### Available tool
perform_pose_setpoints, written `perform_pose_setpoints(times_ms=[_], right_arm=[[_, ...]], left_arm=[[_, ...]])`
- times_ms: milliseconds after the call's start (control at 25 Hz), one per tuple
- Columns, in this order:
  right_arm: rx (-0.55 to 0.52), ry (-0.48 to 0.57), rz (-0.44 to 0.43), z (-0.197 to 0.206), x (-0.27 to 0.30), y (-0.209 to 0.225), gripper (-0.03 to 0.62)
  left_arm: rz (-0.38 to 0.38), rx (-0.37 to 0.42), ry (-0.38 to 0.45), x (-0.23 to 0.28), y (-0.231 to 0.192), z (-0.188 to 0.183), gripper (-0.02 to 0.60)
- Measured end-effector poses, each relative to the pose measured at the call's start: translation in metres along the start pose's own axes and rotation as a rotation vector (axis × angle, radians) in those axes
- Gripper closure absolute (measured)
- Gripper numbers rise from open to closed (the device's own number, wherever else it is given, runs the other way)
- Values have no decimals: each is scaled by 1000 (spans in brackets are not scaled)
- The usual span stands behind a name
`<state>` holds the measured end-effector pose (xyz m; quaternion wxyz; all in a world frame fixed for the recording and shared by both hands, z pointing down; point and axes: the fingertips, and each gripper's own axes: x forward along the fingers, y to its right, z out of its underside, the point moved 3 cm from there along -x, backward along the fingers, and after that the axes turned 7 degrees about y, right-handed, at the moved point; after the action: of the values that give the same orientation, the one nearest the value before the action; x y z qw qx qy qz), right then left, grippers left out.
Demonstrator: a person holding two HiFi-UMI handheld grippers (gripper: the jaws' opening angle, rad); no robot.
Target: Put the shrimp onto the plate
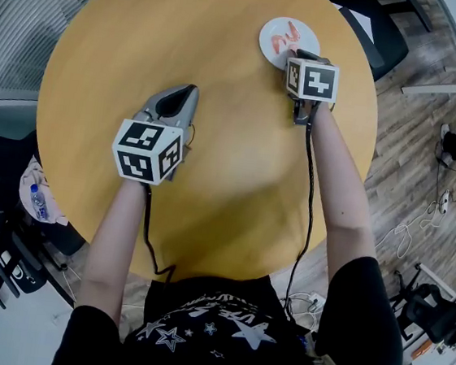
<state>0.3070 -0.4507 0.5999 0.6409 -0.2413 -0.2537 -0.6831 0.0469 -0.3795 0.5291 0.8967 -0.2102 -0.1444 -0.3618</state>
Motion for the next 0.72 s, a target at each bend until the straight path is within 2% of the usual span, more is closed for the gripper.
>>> perform_pose_setpoints(times_ms=[200, 400, 720], right_arm=[[-23, -13, 10, -1, 0, 1, 507], [38, 17, -1, -7, -11, 1, 505], [53, 49, -21, -8, -49, -2, 505]], left_arm=[[4, 43, -23, -2, 4, 6, 580], [-8, 44, -20, -9, 7, 4, 580], [-19, 32, -4, -28, 24, -4, 580]])
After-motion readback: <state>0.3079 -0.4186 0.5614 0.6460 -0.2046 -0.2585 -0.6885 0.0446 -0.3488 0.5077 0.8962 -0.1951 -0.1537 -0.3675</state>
